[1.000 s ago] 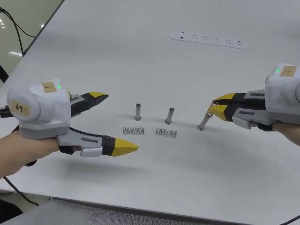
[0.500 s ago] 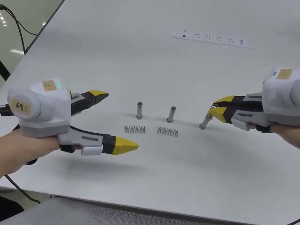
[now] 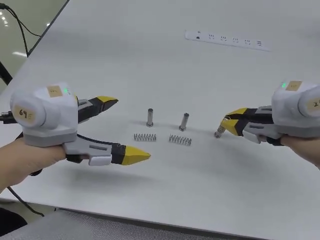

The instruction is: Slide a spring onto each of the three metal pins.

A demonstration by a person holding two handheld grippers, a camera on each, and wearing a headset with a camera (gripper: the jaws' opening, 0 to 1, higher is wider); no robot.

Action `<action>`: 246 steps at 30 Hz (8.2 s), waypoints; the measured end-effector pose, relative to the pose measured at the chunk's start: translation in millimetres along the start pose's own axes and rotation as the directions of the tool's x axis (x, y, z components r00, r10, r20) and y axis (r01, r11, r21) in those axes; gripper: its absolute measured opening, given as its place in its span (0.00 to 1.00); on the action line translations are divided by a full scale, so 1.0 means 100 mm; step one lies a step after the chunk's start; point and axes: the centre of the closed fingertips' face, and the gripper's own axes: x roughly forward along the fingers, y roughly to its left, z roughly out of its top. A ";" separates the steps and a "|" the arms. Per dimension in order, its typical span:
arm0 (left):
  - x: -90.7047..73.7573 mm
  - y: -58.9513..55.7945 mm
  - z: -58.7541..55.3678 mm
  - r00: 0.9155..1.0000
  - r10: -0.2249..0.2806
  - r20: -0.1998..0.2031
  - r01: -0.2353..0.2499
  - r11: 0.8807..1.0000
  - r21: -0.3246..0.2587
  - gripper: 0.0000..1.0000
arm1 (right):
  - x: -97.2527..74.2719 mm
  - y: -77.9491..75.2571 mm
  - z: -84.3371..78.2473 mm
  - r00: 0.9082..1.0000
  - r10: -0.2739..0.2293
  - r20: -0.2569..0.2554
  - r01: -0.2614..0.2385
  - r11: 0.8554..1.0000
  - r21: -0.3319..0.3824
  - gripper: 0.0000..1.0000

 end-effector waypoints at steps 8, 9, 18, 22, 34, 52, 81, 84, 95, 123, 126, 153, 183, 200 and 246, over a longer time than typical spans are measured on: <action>-0.01 0.01 0.02 1.000 0.001 0.003 -0.001 1.000 0.000 0.95 | 0.05 0.01 -0.06 1.000 0.002 -0.006 -0.002 0.999 0.034 0.07; -0.01 0.01 0.03 1.000 0.002 0.005 -0.002 1.000 -0.001 0.95 | 0.06 0.01 -0.06 1.000 0.003 -0.007 -0.003 0.999 0.032 0.07; 0.00 0.02 0.02 1.000 0.004 0.006 -0.004 1.000 -0.006 0.95 | 0.10 0.04 -0.10 1.000 0.004 -0.017 -0.004 1.000 0.021 0.08; 0.01 0.02 0.01 1.000 0.003 0.004 -0.003 1.000 -0.008 0.94 | 0.10 0.04 -0.10 1.000 0.001 -0.013 -0.001 1.000 0.021 0.08; 0.02 0.02 0.01 1.000 0.001 0.007 -0.001 1.000 -0.015 0.94 | 0.10 0.04 -0.09 1.000 0.007 -0.011 -0.007 1.000 0.020 0.08; 0.01 0.00 0.03 1.000 -0.001 -0.001 0.001 1.000 -0.011 0.94 | 0.07 0.04 -0.04 1.000 0.001 0.018 -0.001 0.999 0.040 0.17; 0.00 0.00 0.10 1.000 -0.007 -0.002 0.007 1.000 0.006 0.96 | -0.09 0.07 0.04 0.997 -0.015 0.079 0.008 0.996 0.087 0.23; -0.01 0.00 0.10 1.000 -0.007 -0.003 0.007 1.000 0.006 0.96 | -0.11 0.08 0.06 0.996 -0.015 0.083 0.007 0.996 0.089 0.23; 0.00 -0.01 0.10 1.000 -0.011 -0.009 0.012 1.000 0.009 0.96 | -0.17 0.13 0.11 0.995 -0.005 0.098 -0.003 0.997 0.082 0.23; -0.04 -0.06 0.09 1.000 -0.025 -0.018 0.026 0.999 0.019 0.95 | -0.08 0.60 0.44 0.990 0.132 0.052 -0.119 0.972 -0.204 0.21; -0.04 -0.06 0.09 1.000 -0.026 -0.016 0.027 0.999 0.019 0.95 | -0.03 0.66 0.46 0.988 0.147 0.045 -0.134 0.965 -0.226 0.21; -0.03 -0.05 0.09 1.000 -0.026 -0.014 0.026 1.000 0.017 0.95 | 0.33 0.80 0.25 0.978 0.188 -0.093 -0.209 0.916 -0.343 0.16; -0.04 -0.07 0.06 0.999 -0.032 -0.013 0.033 0.999 0.010 0.94 | 0.62 0.76 -0.03 0.963 0.172 -0.206 -0.232 0.919 -0.318 0.09; -0.04 -0.08 0.05 0.999 -0.038 -0.021 0.038 0.999 0.010 0.93 | 0.72 0.77 -0.15 0.951 0.182 -0.251 -0.256 0.918 -0.302 0.09; 0.02 -0.33 0.08 0.996 -0.092 -0.017 0.092 0.996 0.013 0.90 | 0.04 0.83 0.04 0.965 0.190 -0.181 -0.245 0.900 -0.361 0.07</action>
